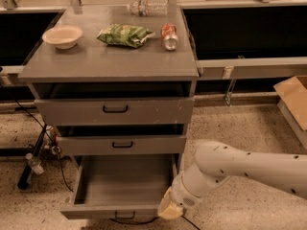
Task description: Close bottom drawer
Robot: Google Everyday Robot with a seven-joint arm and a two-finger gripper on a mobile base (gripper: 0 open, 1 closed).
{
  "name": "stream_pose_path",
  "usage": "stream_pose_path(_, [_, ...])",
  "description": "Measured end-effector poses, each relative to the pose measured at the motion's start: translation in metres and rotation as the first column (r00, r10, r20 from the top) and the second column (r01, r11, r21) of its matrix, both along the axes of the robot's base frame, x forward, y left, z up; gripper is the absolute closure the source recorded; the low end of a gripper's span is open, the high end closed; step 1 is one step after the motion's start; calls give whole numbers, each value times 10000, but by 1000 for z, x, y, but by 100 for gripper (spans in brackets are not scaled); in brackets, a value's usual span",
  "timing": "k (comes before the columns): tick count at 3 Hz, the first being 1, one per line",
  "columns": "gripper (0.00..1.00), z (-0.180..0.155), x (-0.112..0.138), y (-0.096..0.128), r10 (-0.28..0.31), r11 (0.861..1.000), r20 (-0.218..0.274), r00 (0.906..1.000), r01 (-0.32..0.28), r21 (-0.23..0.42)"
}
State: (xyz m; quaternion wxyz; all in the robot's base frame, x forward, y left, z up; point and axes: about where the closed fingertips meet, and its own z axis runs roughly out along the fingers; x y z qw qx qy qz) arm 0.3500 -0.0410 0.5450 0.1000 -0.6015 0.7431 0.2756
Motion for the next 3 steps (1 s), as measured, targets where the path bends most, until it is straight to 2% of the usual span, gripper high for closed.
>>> stream_pose_path(1, [100,-28,32,10,-344,9993,-62,9994,345,115])
stream_pose_path(2, [100,-28,32,10,-340,9994,-63,9994,341,114])
stream_pose_path(3, [100,-52,30,8,-521,9983,-221,9984,526,248])
